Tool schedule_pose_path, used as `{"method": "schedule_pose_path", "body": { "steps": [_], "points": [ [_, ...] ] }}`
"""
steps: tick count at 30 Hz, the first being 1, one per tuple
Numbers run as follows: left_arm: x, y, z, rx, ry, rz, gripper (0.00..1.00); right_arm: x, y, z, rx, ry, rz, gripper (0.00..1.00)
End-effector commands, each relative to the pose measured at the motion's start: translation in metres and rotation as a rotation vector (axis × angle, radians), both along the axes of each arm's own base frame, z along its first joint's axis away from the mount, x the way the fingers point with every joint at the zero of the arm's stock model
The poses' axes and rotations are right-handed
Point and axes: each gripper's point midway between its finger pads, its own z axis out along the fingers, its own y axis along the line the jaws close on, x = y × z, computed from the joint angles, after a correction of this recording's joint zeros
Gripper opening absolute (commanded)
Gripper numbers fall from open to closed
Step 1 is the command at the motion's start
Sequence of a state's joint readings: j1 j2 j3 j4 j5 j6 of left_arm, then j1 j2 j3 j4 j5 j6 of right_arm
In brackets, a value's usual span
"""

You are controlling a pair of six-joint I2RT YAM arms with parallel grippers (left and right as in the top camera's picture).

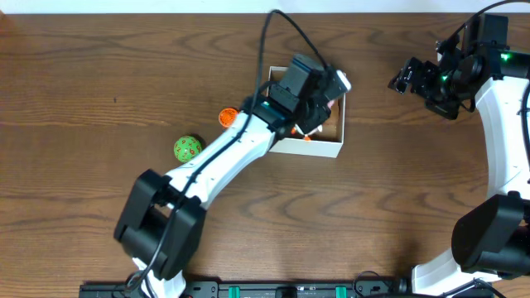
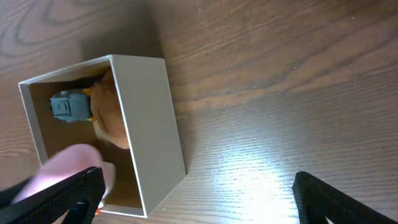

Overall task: Pack container
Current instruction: 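Carry the duck into the box and open the left gripper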

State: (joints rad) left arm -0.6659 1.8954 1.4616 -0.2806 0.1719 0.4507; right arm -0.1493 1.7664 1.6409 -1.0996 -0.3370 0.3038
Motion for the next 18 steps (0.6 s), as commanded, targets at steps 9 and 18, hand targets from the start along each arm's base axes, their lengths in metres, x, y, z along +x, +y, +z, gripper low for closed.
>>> {"method": "schedule_pose_path", "body": {
  "steps": [9, 18],
  "points": [
    [-0.018, -0.005, -0.022, 0.118, 0.007, -0.114, 0.09, 0.001, 0.005, -0.002, 0.004, 0.004, 0.004, 0.99],
    [-0.023, -0.003, -0.035, 0.14, 0.046, -0.121, 0.45, -0.001, 0.005, -0.002, 0.005, 0.013, 0.004, 0.99]
  ]
}}
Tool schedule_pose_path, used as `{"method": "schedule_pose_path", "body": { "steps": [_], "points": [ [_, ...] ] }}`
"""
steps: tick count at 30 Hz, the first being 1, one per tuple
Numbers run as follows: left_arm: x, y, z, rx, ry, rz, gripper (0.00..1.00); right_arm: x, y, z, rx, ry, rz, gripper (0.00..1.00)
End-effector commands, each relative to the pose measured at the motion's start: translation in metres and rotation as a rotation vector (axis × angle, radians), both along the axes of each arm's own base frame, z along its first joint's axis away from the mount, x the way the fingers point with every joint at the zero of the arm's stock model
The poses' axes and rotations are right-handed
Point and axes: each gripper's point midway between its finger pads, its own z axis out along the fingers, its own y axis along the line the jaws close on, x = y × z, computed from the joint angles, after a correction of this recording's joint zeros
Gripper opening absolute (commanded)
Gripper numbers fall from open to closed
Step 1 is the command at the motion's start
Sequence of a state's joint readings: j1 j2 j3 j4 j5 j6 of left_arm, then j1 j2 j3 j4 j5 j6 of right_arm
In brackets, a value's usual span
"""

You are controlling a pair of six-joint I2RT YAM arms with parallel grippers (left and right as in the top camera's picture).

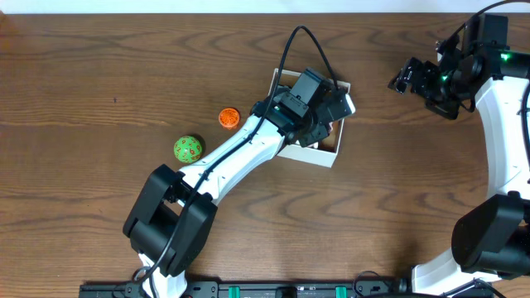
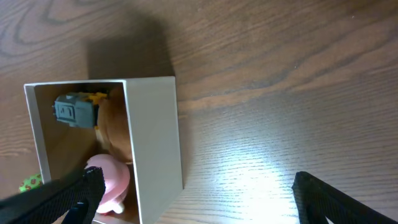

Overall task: Pack container
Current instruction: 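Carry the duck into the box and open the left gripper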

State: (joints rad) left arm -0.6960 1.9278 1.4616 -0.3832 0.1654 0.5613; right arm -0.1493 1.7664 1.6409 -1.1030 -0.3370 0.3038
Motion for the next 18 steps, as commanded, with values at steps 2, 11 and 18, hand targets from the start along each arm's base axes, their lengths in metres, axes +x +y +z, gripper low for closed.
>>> {"method": "schedule_pose_path", "body": {
  "steps": [2, 11, 18],
  "points": [
    [0.001, -0.004, -0.003, 0.004, 0.0, -0.011, 0.51, -0.001, 0.005, -0.002, 0.005, 0.012, 0.004, 0.99],
    [0.006, -0.008, 0.003, -0.018, -0.026, -0.01, 0.86, -0.003, 0.006, -0.003, 0.005, 0.02, 0.005, 0.99],
    [0.015, -0.002, 0.01, -0.006, -0.063, 0.046, 0.98, -0.003, 0.006, -0.003, 0.005, 0.019, 0.004, 0.99]
  ]
}}
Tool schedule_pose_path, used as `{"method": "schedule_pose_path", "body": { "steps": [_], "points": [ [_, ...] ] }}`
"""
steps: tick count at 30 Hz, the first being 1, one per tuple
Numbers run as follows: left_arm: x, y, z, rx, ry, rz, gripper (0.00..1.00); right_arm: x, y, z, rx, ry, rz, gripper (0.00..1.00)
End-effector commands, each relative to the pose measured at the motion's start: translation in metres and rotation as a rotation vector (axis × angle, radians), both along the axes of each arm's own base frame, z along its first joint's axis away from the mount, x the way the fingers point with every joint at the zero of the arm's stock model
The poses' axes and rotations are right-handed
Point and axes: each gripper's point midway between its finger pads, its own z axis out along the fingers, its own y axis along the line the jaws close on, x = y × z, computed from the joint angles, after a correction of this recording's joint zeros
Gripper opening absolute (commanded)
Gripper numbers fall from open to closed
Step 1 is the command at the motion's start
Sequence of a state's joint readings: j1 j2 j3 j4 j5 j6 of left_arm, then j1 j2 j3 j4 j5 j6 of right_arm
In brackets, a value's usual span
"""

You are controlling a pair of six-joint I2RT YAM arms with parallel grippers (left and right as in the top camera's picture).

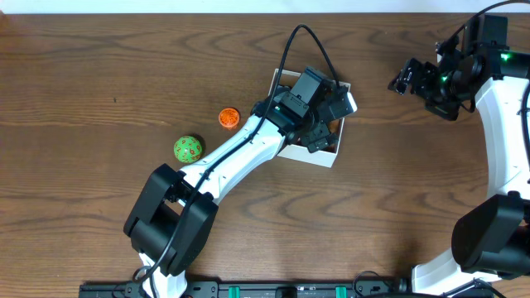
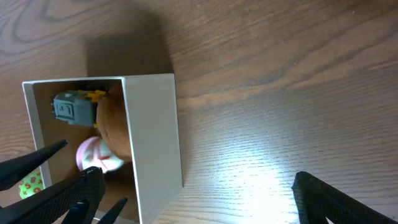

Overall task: Pack container
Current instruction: 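Carry the duck into the box and open the left gripper, then grasp the green numbered ball with the left gripper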

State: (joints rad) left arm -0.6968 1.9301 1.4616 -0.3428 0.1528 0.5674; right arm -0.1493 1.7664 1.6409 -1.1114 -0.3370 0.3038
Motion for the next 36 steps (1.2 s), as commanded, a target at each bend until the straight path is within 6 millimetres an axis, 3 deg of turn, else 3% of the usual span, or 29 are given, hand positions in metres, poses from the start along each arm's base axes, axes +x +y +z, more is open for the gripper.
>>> {"method": "schedule_pose_path", "body": {
  "steps": [1, 5, 9, 12, 17, 20, 22, 24, 29, 36],
  "points": [
    [0.011, 0.006, 0.008, 0.013, -0.036, 0.081, 0.98, -0.001, 0.005, -0.002, 0.004, 0.011, 0.004, 0.99],
    [0.026, 0.026, 0.031, 0.005, -0.093, 0.252, 0.98, 0.0, 0.005, -0.002, 0.003, 0.008, 0.004, 0.99],
    [0.035, 0.054, 0.072, -0.095, -0.112, 0.465, 0.98, 0.0, 0.005, -0.002, 0.004, 0.008, 0.004, 0.99],
    [0.041, 0.101, 0.101, -0.205, -0.067, 0.709, 0.98, 0.0, 0.005, -0.002, 0.004, 0.008, 0.004, 0.99],
    [0.036, 0.179, 0.113, -0.227, 0.02, 0.935, 0.98, 0.0, 0.005, -0.002, 0.004, 0.007, 0.004, 0.99],
    [0.031, 0.227, 0.103, -0.141, 0.057, 1.014, 0.98, 0.001, 0.005, -0.002, 0.003, 0.005, 0.004, 0.99],
    [0.026, 0.267, 0.085, -0.128, 0.145, 1.182, 0.98, 0.001, 0.005, -0.002, 0.004, 0.005, 0.005, 0.99],
    [0.022, 0.285, 0.067, -0.136, 0.246, 1.257, 0.98, 0.001, 0.005, -0.002, 0.004, 0.005, 0.004, 0.99],
    [0.01, 0.3, 0.014, -0.141, 0.526, 1.32, 0.98, 0.001, 0.005, -0.001, 0.003, 0.001, 0.004, 0.99],
    [-0.012, 0.307, -0.037, 0.005, 0.704, 1.381, 0.98, 0.001, 0.005, -0.001, 0.003, 0.001, 0.004, 0.99]
  ]
}}
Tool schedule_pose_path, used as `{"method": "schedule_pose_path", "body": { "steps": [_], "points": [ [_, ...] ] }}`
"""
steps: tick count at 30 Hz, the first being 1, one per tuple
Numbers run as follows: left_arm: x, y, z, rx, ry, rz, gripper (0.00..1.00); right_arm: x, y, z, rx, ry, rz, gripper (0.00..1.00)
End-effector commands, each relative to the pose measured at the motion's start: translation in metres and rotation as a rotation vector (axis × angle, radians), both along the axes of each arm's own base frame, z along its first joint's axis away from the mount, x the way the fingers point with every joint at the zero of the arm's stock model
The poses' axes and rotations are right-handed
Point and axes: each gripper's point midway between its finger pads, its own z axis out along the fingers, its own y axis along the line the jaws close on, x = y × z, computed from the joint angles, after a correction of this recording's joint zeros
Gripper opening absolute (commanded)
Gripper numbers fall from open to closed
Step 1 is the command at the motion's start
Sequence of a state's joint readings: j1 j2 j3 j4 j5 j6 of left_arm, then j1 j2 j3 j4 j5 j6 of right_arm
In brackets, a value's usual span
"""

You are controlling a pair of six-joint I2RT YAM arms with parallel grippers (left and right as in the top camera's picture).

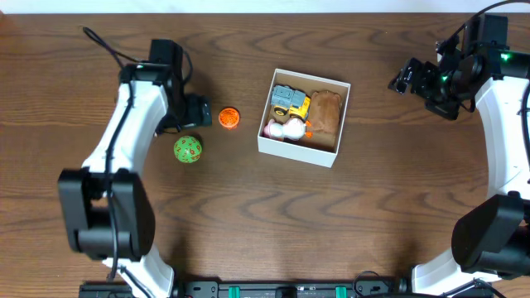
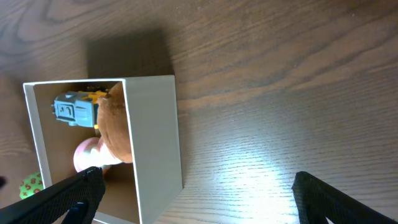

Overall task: Pack container
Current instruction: 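Grasp the green numbered ball with the left gripper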

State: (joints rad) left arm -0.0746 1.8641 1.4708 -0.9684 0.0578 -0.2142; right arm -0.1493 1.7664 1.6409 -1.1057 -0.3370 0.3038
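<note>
The white box stands mid-table, its side wall facing the right wrist camera. Inside lie a grey-blue toy truck, a brown soft item and a pink-and-white toy. An orange round piece and a green ball rest on the table left of the box. My left gripper hovers just left of the orange piece; its jaws are a dark blur. My right gripper is open and empty, far right of the box.
The brown wooden table stretches around the box. The left arm runs along the left side, the right arm along the right edge. A black rail lies at the front edge.
My left gripper has left the box and now sits by the orange piece and green ball at the left. The pink toy stays in the box. The right arm has not moved.
My left gripper held the pink toy over the box. Then it was down inside, and the box had slid and turned slightly. Then its fingers stood open with the toy lying inside. Now the arm is away at the left and the box holds three items.
</note>
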Motion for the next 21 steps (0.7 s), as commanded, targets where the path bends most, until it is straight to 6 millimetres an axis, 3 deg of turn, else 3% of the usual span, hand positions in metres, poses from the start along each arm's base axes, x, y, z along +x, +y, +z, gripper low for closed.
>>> {"method": "schedule_pose_path", "body": {
  "steps": [1, 7, 15, 21],
  "points": [
    [-0.009, -0.006, -0.014, -0.03, 0.075, 0.023, 0.99, 0.0, 0.005, -0.002, 0.004, 0.006, 0.004, 0.99],
    [-0.019, -0.005, -0.032, -0.022, 0.152, 0.024, 1.0, 0.0, 0.005, -0.002, 0.004, 0.007, 0.004, 0.99],
    [-0.035, 0.001, -0.053, 0.01, 0.196, 0.025, 0.93, -0.002, 0.006, -0.002, 0.005, 0.015, 0.005, 0.99],
    [-0.042, 0.002, -0.067, 0.012, 0.203, 0.026, 0.76, -0.002, 0.005, -0.002, 0.005, 0.015, 0.004, 0.99]
  ]
}}
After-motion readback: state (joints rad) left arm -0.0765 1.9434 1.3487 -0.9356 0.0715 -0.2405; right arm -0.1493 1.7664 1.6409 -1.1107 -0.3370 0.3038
